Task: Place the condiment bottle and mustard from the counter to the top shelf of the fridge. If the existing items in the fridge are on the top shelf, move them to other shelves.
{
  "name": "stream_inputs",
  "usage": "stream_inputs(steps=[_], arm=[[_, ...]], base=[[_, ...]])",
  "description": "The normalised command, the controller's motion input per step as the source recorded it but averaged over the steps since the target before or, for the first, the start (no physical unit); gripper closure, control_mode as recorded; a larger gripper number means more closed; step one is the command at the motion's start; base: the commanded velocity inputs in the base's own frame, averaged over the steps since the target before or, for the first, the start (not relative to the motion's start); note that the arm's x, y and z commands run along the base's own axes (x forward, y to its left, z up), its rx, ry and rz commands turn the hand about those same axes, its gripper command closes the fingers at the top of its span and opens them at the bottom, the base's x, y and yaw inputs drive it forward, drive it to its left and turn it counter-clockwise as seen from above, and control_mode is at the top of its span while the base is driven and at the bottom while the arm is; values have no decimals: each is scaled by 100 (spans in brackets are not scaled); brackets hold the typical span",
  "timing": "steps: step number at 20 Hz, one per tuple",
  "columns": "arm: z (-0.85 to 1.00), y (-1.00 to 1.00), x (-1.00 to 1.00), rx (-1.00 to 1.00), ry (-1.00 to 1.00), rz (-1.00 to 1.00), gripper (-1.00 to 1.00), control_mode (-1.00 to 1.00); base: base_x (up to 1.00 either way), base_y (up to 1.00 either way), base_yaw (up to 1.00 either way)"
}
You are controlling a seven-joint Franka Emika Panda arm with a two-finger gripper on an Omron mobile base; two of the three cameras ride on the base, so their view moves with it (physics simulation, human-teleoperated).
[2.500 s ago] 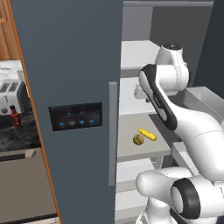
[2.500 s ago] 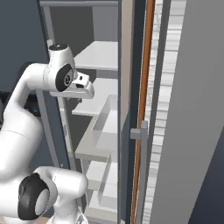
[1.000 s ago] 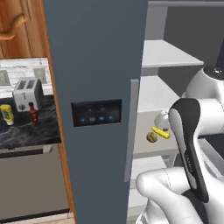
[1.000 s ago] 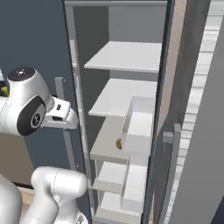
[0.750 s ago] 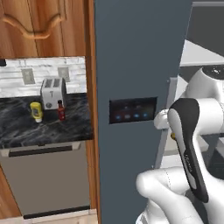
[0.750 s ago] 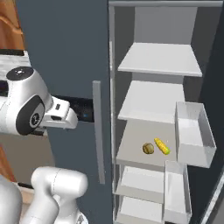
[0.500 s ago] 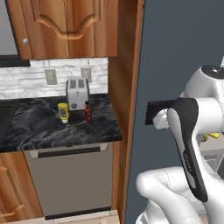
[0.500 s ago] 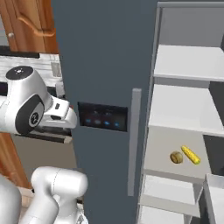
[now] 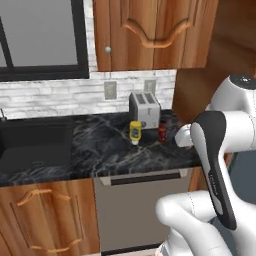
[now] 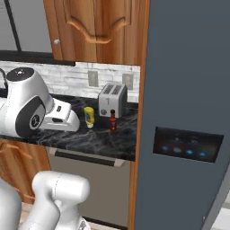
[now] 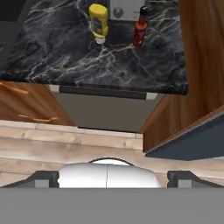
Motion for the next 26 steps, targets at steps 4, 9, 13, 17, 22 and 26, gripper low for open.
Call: stream_inputs(steps=[4, 9, 13, 17, 22, 26], arm=[[0, 0, 0, 0, 0, 0, -100, 100], [0, 0, 0, 0, 0, 0, -100, 100], [0, 0, 0, 0, 0, 0, -100, 100], [-16, -79, 22, 5, 1, 0, -100, -100], [-24, -44, 94, 0, 7, 0, -100, -100], [-26, -26, 100, 0, 1, 0, -100, -100]], base=[[37, 89, 0], [15, 4, -1], [4, -11, 0], [0, 0, 0], [0, 0, 0], [0, 0, 0]])
